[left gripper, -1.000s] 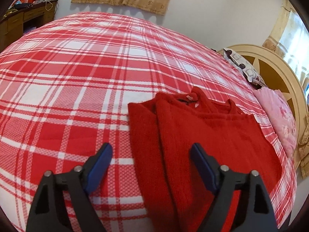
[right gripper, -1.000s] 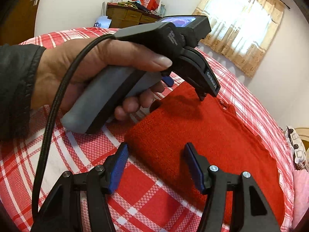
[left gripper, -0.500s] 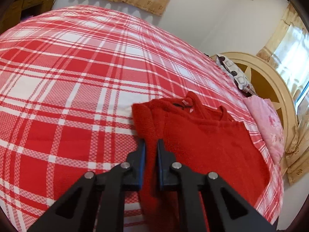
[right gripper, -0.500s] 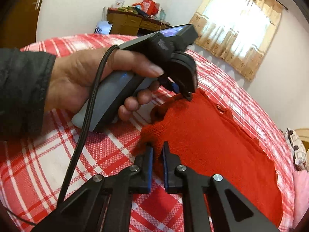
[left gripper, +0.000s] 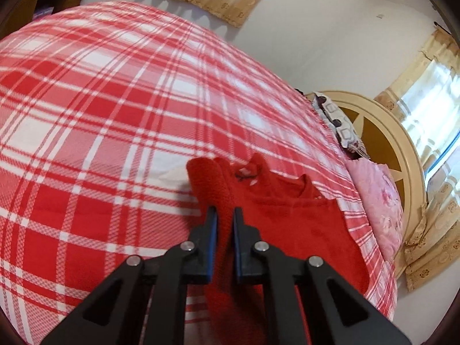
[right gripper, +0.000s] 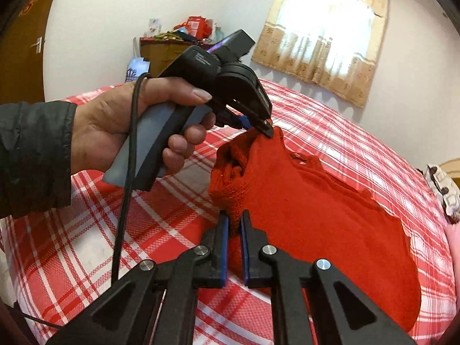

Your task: Fold small clothes

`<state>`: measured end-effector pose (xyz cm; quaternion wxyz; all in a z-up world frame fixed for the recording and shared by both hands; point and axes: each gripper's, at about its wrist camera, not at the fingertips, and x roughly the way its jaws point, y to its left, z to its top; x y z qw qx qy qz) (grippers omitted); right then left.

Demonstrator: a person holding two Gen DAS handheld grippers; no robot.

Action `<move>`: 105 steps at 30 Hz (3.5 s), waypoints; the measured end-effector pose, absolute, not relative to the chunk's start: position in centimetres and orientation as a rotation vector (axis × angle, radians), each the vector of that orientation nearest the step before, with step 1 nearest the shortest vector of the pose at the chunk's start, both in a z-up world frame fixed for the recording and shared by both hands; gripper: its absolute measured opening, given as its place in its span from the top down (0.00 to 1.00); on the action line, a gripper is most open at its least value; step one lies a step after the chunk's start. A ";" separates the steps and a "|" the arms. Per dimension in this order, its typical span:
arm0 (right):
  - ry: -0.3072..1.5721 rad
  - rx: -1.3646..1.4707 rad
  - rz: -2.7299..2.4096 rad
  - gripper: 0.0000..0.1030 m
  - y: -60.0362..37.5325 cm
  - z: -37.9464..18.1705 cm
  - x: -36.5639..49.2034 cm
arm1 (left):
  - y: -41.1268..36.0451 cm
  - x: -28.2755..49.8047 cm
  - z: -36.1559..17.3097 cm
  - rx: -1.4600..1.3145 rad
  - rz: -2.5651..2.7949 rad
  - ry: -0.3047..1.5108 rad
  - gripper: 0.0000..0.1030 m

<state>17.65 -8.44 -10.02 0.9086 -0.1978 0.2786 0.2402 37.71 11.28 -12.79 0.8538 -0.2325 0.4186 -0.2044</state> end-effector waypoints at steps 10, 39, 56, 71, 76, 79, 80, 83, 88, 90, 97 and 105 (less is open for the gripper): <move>0.561 -0.304 0.462 0.94 -12.0 -8.7 18.4 | 8.7 37.6 -10.3 -0.481 -0.455 0.844 0.90; 0.554 -0.131 0.315 0.94 -23.1 -7.2 17.7 | -4.4 37.9 -5.6 -0.371 -0.599 0.802 0.90; 0.702 0.073 0.257 0.94 -30.6 -10.5 18.1 | -13.8 39.0 -8.8 -0.251 -0.677 0.898 0.90; 0.786 0.236 0.187 1.00 -35.0 -13.1 17.8 | -19.2 35.2 -8.1 0.039 -0.686 0.788 0.86; 0.710 0.294 0.161 0.94 -36.4 -11.4 17.2 | -16.4 30.2 -7.1 0.173 -0.645 0.633 0.50; 0.665 0.334 0.162 0.38 -37.0 -10.0 18.0 | -12.5 27.6 -8.2 0.197 -0.596 0.595 0.38; 0.658 0.348 0.169 0.35 -37.0 -9.5 18.5 | -11.7 27.3 -8.4 0.189 -0.588 0.591 0.36; 0.680 0.309 0.180 0.35 -35.8 -8.2 21.4 | -8.7 26.7 -9.7 0.144 -0.549 0.612 0.26; 0.813 0.245 0.218 0.37 -33.3 -9.5 27.4 | -7.2 27.4 -11.4 0.053 -0.526 0.670 0.26; 0.890 0.224 0.241 0.71 -32.5 -10.9 29.0 | -7.3 27.1 -11.7 0.039 -0.529 0.673 0.26; 0.794 0.156 0.149 0.85 -33.2 -10.6 25.7 | -8.1 26.5 -12.1 0.051 -0.537 0.678 0.20; 0.826 0.171 0.120 0.57 -34.8 -11.3 27.2 | -9.8 26.3 -13.0 0.103 -0.554 0.704 0.08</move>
